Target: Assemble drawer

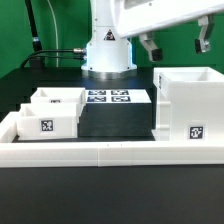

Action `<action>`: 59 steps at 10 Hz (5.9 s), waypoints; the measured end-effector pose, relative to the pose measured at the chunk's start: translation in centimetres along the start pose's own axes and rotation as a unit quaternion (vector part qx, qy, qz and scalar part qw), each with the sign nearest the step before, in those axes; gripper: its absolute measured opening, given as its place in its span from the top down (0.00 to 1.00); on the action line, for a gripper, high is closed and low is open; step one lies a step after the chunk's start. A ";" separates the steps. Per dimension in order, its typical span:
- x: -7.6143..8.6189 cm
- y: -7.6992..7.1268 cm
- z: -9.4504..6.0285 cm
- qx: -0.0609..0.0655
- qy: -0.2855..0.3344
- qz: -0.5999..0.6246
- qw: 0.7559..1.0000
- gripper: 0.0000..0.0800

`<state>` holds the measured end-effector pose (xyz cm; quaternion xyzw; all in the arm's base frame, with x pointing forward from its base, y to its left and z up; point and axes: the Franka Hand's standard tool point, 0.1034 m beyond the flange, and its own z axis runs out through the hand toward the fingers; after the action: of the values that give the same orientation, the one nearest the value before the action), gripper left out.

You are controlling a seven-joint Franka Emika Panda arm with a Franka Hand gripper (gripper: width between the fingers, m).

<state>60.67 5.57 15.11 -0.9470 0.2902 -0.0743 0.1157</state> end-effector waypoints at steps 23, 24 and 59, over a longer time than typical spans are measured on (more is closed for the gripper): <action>1.0 17.2 3.3 -0.081 -0.155 -0.289 0.941 0.19; 1.2 17.5 3.6 -0.084 -0.141 -0.287 0.944 0.19; -2.1 21.6 8.5 -0.122 -0.096 -0.348 0.925 0.95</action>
Offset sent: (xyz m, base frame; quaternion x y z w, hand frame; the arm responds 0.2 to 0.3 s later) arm 0.0000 0.0000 0.0000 0.0000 0.0000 -0.1938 0.9810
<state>49.27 -9.12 1.11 -0.9978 -0.0631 0.0176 -0.0062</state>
